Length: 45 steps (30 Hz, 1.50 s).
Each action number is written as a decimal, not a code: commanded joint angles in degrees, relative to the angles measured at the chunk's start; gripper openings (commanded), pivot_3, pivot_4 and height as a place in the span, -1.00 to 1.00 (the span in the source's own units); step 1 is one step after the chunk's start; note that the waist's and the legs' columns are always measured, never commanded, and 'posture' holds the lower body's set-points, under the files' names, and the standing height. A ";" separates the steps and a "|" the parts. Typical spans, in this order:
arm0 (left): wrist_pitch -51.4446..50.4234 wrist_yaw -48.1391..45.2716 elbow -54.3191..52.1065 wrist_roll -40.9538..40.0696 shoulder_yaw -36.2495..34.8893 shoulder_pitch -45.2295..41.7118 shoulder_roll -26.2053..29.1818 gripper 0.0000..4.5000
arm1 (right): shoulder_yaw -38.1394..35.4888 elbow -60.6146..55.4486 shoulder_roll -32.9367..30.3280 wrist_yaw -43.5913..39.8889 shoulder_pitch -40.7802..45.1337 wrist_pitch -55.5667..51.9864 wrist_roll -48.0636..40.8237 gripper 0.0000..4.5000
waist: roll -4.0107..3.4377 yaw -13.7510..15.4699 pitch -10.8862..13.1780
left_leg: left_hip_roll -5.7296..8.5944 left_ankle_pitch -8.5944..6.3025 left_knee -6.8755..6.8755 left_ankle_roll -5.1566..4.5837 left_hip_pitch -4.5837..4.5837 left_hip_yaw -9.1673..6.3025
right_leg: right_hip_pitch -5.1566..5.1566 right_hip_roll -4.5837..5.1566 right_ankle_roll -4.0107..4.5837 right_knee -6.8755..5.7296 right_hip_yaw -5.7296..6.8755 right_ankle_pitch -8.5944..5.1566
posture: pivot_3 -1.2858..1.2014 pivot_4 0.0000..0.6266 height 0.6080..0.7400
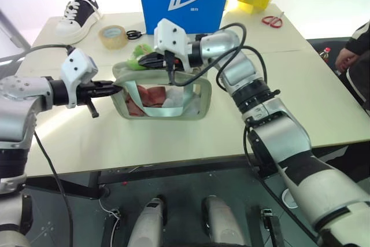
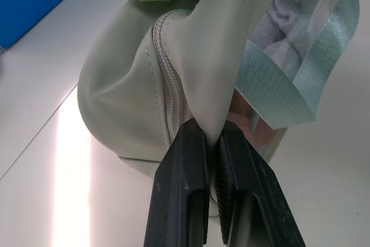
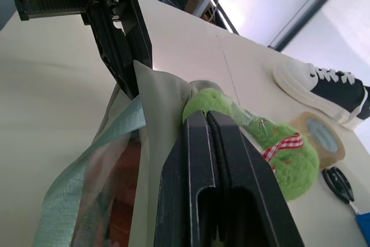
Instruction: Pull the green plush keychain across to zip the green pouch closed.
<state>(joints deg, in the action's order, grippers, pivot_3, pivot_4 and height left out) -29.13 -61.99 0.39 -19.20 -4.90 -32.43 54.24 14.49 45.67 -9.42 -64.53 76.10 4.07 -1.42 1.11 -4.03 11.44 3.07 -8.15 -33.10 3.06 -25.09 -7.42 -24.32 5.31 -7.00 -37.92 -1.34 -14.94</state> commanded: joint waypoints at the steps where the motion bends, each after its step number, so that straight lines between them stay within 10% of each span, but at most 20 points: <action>1: 1.16 -0.25 0.67 0.63 -0.06 -1.45 0.51 -1.00 | -2.09 -2.98 0.07 0.92 0.90 -0.18 -1.24 -0.41 | 0.00 -0.04 0.00 | 0.00 0.00 0.00 0.00 0.00 0.00 | 0.00 0.00 0.00 0.00 0.00 0.00 | 0.03 -0.52 1.00; 4: 1.69 -0.43 1.28 0.76 0.40 -1.90 0.31 -1.00 | -1.77 -2.25 0.68 3.20 1.12 1.23 0.11 0.28 | 0.00 -0.02 0.00 | 0.00 0.00 0.00 0.00 0.00 0.00 | -0.01 -0.01 0.00 -0.01 0.00 0.00 | 0.03 -0.52 1.00; 18: 2.64 -0.47 1.77 1.27 1.28 -2.32 -0.40 -1.00 | 0.33 4.84 3.34 7.47 3.58 4.74 5.10 0.28 | 0.00 -0.01 0.00 | 0.00 0.01 0.00 0.01 0.00 0.00 | 0.00 -0.01 0.00 -0.01 0.00 0.00 | 0.03 -0.52 1.00; 25: 2.31 -0.17 1.05 1.02 0.68 -1.67 -0.02 -1.00 | -0.58 6.51 2.84 7.55 4.58 3.20 5.40 -0.93 | 0.00 -0.03 0.00 | 0.00 0.01 0.01 0.01 0.00 -0.01 | -0.01 -0.01 0.00 0.00 0.00 0.00 | 0.03 -0.52 1.00; 45: 2.13 -0.28 0.41 0.73 -0.17 -0.26 0.48 -1.00 | -5.92 -19.66 -28.84 6.12 -11.91 -8.43 7.32 -0.97 | -0.01 0.17 0.01 | 0.01 0.01 0.01 0.01 -0.01 0.03 | 0.01 0.03 0.00 0.02 -0.01 0.00 | 0.03 -0.52 1.00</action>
<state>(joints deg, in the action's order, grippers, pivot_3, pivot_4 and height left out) -27.00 -62.03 1.54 -18.27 -3.86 -33.21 53.69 11.68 30.40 -35.73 -60.17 65.19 -1.55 5.52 1.09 -3.85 11.45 3.08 -8.14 -33.10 3.07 -25.10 -7.39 -24.31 5.34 -6.99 -37.90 -1.35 -14.95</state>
